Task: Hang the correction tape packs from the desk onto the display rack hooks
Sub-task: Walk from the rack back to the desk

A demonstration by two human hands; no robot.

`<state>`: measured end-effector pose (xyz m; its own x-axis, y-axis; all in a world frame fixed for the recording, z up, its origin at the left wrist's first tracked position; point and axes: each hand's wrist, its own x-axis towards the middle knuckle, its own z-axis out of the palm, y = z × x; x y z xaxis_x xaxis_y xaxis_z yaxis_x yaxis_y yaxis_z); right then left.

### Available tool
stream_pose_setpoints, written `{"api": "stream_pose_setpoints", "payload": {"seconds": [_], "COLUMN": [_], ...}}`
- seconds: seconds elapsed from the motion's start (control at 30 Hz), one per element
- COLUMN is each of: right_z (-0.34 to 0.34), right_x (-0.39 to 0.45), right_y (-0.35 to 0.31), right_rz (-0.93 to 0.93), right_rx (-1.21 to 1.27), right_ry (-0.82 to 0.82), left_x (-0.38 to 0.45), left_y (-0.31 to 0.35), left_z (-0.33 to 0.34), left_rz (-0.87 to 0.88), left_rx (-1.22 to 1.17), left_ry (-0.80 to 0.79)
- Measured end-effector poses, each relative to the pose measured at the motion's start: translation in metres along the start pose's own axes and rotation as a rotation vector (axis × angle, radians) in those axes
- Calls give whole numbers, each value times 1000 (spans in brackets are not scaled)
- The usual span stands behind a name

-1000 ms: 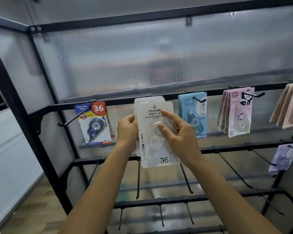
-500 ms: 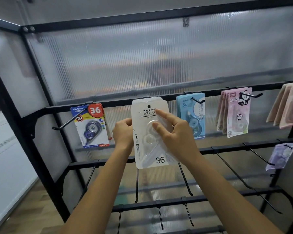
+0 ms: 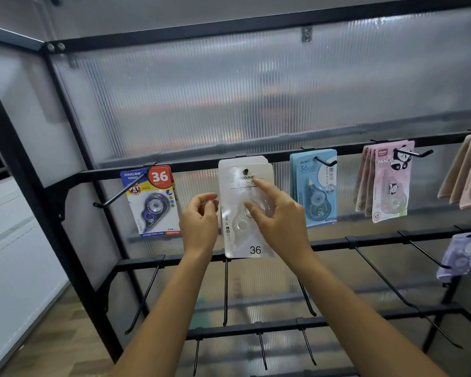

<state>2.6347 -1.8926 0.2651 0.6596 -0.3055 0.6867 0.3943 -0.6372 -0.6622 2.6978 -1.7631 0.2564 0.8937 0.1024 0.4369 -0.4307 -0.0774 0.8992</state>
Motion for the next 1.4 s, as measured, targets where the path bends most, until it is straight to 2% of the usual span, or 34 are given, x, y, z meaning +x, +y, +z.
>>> {"api": "stream_pose_setpoints", "payload": {"seconds": [0.27, 0.53, 0.7, 0.9, 1.07, 1.23, 1.4], "right_z": [8, 0, -1, 13, 36, 66, 100], "right_x": [-4, -21, -39, -78, -118, -171, -255], "right_y": [9, 11, 8, 1, -24, -76, -155], "right_rz": [-36, -65, -208, -320, -369, -409, -520], "right_rx": [-187, -121, -168, -65, -18, 54, 181], "right_ry": [80, 146, 218, -4, -201, -401, -497], "left_x": [-14, -34, -53, -97, -135, -181, -258], "left_y": [-3, -4, -3, -7, -7, 2, 20], "left_z": [0, 1, -3, -28, -78, -156, -265], "left_rz": [26, 50, 56, 92, 130, 66, -22], "left_rx": [-9, 92, 213, 476, 736, 961, 1088], "left_ry": [-31, 13, 96, 143, 154, 199, 280]}}
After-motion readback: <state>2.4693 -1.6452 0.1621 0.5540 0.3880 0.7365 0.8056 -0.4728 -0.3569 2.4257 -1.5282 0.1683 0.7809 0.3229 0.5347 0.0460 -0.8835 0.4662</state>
